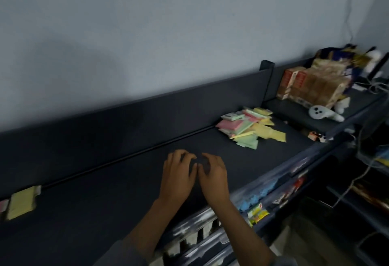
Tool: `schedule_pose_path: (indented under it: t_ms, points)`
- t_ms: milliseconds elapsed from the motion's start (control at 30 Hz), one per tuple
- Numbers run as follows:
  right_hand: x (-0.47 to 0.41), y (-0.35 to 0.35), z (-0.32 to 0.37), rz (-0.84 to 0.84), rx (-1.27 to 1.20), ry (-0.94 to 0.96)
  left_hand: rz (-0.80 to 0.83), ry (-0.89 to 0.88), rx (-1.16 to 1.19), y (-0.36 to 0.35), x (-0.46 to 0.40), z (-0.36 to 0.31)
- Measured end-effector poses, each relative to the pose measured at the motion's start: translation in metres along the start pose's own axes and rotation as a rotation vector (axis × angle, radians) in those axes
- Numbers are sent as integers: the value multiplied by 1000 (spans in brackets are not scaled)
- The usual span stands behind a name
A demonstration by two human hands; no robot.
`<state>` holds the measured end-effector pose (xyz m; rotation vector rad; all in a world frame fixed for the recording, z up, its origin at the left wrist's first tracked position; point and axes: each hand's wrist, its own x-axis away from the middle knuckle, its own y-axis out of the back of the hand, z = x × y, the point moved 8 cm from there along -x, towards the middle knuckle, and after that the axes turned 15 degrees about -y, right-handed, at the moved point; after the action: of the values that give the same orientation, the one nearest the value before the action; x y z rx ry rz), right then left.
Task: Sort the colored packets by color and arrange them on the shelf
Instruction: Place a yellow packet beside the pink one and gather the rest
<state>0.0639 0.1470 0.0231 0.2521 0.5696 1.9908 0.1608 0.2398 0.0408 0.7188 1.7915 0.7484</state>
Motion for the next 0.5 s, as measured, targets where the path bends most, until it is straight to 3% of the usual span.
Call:
schedule_pose_path:
  t_ms: [500]
  points:
    - [-44, 173, -89, -175, -85, -106, 52, -155, 113, -112, -78, -163]
